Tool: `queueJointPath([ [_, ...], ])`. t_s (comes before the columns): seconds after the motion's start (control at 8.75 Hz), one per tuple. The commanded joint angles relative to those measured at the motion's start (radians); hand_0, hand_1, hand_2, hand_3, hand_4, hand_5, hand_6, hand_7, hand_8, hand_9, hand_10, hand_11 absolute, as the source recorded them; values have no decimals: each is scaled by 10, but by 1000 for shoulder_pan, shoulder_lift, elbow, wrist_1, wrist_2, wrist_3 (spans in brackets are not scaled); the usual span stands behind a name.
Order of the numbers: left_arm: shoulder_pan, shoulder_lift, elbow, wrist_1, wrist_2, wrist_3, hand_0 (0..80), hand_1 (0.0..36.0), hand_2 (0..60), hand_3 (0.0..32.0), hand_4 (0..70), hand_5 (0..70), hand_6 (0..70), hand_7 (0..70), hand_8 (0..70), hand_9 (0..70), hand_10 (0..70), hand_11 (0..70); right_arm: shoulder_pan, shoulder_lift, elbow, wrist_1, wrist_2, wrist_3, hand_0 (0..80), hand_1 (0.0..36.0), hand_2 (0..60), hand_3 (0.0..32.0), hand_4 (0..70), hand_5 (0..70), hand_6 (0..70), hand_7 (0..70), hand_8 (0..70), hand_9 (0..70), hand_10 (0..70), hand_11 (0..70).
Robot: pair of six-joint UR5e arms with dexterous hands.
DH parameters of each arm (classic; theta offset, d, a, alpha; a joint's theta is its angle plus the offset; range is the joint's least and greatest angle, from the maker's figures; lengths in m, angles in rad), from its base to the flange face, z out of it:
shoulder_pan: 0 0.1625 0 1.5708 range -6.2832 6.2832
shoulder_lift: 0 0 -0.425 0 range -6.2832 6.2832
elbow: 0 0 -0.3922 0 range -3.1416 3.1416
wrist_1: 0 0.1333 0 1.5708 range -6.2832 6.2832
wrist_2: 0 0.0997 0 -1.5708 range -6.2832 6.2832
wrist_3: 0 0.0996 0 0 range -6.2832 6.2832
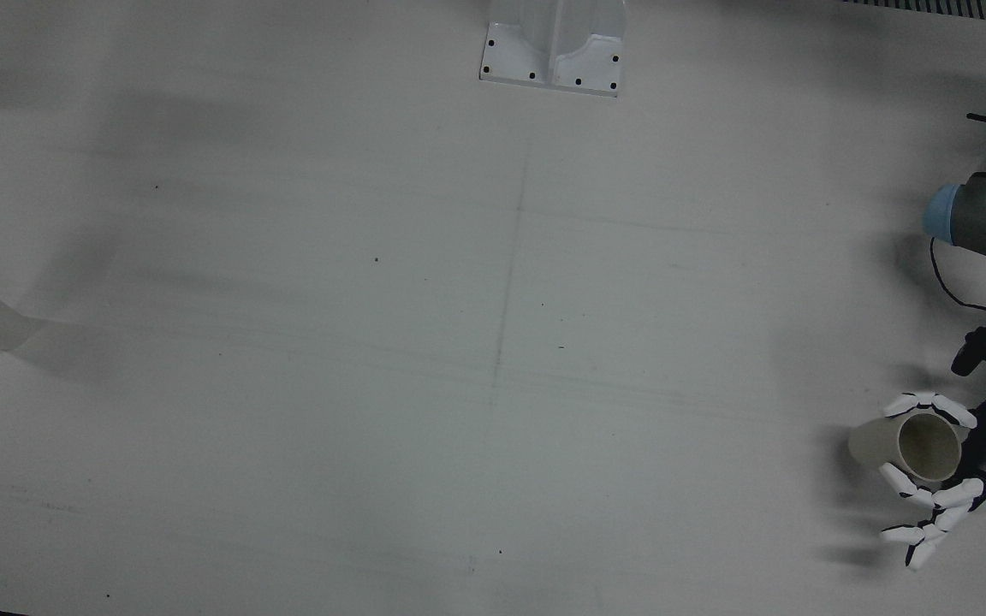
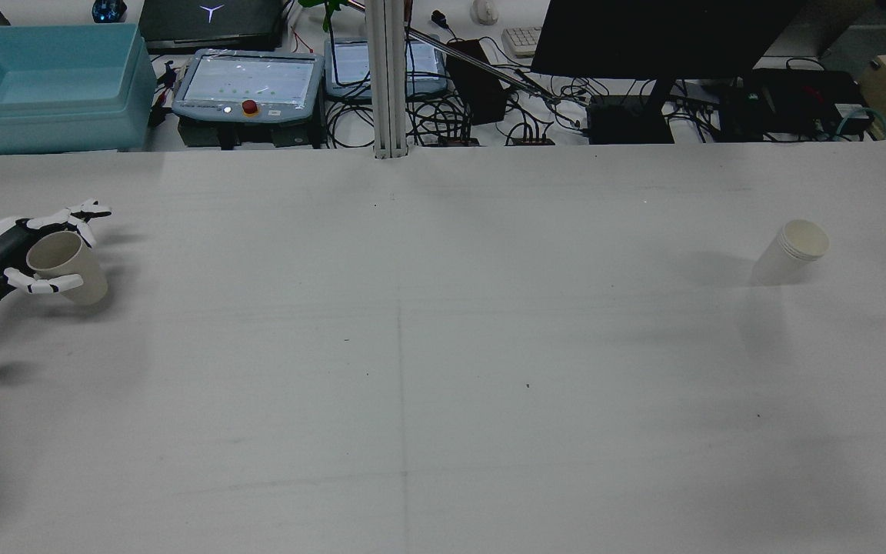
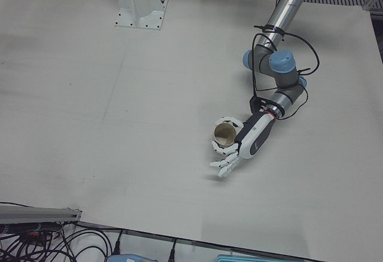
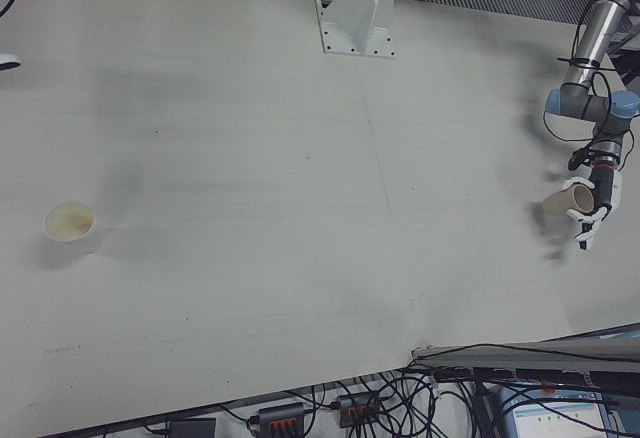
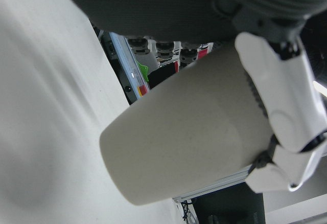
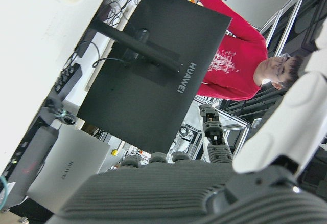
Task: Pour water
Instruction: 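Grasp the other white paper cup with the right hand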
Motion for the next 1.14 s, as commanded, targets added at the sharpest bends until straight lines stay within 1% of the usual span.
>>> queueJointPath([
  [0.0,1,-23,-101,124,-18,-44,388,360,600,0,385,700,89,235,34,72,27,51,-11,113,-406,253,7,-3,395,91,110,0,118,0,17,0,0,0,0,0],
  [0.11,1,-23,-112,134,-20,-49,388,360,600,0,386,700,92,237,34,72,25,47,-14,168,-466,251,13,-23,403,100,128,0,134,0,23,0,0,0,0,0],
  [0.23,1,-23,-113,146,-20,-66,394,360,600,0,382,700,89,233,32,69,25,47,-58,255,-579,262,75,-58,400,98,131,0,136,0,22,0,0,0,0,0],
  [0.34,1,-26,-115,155,-20,-67,392,360,600,0,385,700,89,233,32,68,24,46,-160,308,-645,262,113,-61,409,106,127,0,98,0,7,0,0,0,0,0],
  [0.46,0,-26,-113,155,-18,-71,395,360,600,0,384,700,88,229,31,66,24,46,-212,310,-663,263,171,-67,424,120,122,0,47,0,0,0,0,0,0,0],
  [0.57,1,-26,-115,154,-18,-72,396,360,600,0,382,700,86,225,30,65,23,44,-262,305,-671,263,200,-86,421,119,115,0,17,0,0,0,0,0,0,0],
  [0.69,0,-25,-115,151,-18,-74,396,360,600,0,378,700,84,221,29,63,23,44,-279,307,-674,263,205,-99,418,116,107,4,1,0,0,0,0,0,0,0],
  [0.91,0,-23,-117,147,-20,-72,397,360,600,0,371,700,81,215,27,60,22,42,-334,311,-654,262,206,-121,437,127,115,14,14,0,0,0,0,0,0,0],
  [1.03,0,-25,-118,147,-20,-72,397,360,600,0,371,700,80,213,26,59,22,42,-355,311,-619,260,205,-127,447,134,126,12,30,0,0,0,0,0,0,0],
])
